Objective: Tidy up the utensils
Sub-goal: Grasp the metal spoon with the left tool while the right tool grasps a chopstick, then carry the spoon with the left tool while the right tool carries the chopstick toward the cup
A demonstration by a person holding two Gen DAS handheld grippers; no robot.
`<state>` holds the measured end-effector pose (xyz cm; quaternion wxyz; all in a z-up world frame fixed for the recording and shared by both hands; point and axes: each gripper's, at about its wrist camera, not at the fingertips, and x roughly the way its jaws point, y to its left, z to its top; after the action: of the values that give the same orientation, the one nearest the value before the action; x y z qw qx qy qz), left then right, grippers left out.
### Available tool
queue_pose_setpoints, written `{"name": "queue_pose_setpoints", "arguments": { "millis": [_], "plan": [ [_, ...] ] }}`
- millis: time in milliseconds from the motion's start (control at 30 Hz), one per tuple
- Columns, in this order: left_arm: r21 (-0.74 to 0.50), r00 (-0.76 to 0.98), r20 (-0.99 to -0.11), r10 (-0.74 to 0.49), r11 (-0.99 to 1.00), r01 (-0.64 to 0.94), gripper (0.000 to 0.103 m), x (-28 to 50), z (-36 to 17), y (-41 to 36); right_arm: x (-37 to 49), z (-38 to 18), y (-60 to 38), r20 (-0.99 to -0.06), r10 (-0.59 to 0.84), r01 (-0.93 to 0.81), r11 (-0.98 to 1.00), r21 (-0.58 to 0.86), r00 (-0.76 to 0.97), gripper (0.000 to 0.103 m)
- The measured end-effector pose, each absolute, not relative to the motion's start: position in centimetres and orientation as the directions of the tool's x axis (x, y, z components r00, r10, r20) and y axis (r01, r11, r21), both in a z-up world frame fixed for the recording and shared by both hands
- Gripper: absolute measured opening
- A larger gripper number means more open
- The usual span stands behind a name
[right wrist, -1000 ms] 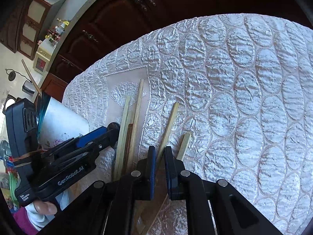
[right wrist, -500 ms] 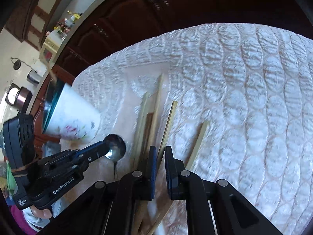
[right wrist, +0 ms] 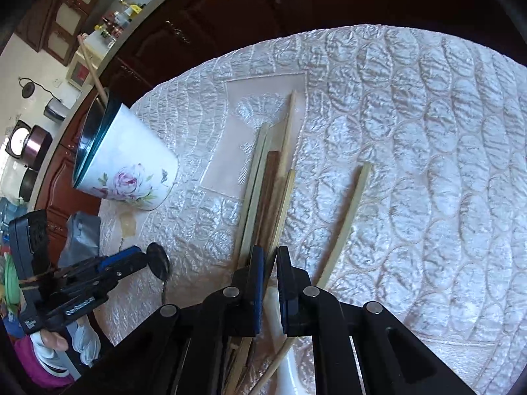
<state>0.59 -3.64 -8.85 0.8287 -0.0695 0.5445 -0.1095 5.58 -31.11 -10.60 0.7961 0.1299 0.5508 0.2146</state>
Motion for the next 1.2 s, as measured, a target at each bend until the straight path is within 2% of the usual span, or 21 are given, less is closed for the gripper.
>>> {"name": "queue_pose_setpoints", "arguments": {
  "millis": [333,500,667,767,967,1200],
  "plan": [
    [-0.246,0.339,-0.895,-0.289,0.955,0.164,0.035,2.2,-10.1,-4.7,7.4,-11.0,-32.8,-0.853,0.441,-0.143,0.898,0.417,0.28,0.007],
    [-0.227,0.317,-0.903,-0.289,0.949,0.22,0.018,2.1,-10.4,-5.5,8.5,-11.5,-32.5,-0.867,0.427,-0.136,0.904,0.405,0.258,0.009],
    [-0.2,0.321,-0.905,-0.28,0.945,0.259,0.012,1.8,-10.5,-5.9,9.9,-11.7,-32.5,-0.867,0.428,-0.125,0.904,0.409,0.257,0.009],
    [-0.204,0.332,-0.899,-0.284,0.945,0.258,0.005,1.6,-10.0,-5.6,10.1,-11.5,-32.7,-0.856,0.433,-0.124,0.901,0.415,0.282,0.009],
    [-0.218,0.371,-0.882,-0.29,0.95,0.224,0.002,0.7,-8.0,-4.4,8.1,-8.1,-32.5,-0.826,0.444,-0.19,0.896,0.402,0.347,0.008],
    [-0.225,0.474,-0.828,-0.299,0.952,0.209,0.001,-1.6,-2.9,-2.1,5.5,-2.7,-33.0,-0.772,0.478,-0.27,0.878,0.396,0.419,0.006]
  ]
}}
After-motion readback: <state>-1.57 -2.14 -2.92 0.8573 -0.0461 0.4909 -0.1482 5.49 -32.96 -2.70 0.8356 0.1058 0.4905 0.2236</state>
